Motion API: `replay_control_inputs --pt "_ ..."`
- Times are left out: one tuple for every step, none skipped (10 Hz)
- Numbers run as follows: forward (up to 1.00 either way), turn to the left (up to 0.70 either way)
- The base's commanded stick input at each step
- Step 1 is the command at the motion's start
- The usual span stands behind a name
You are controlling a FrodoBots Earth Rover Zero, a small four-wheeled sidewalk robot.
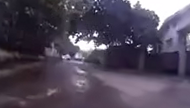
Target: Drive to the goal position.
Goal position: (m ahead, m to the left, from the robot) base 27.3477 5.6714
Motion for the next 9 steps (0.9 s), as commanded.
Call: replay_control_inputs --pt "0.7 0.0" --pt "0.7 0.0" --pt "0.7 0.0" --pt "0.7 -0.1" --pt "0.7 -0.26" --pt "0.7 -0.35" --pt "0.7 -0.23" --pt "0.7 0.0" --pt "0.7 0.0"
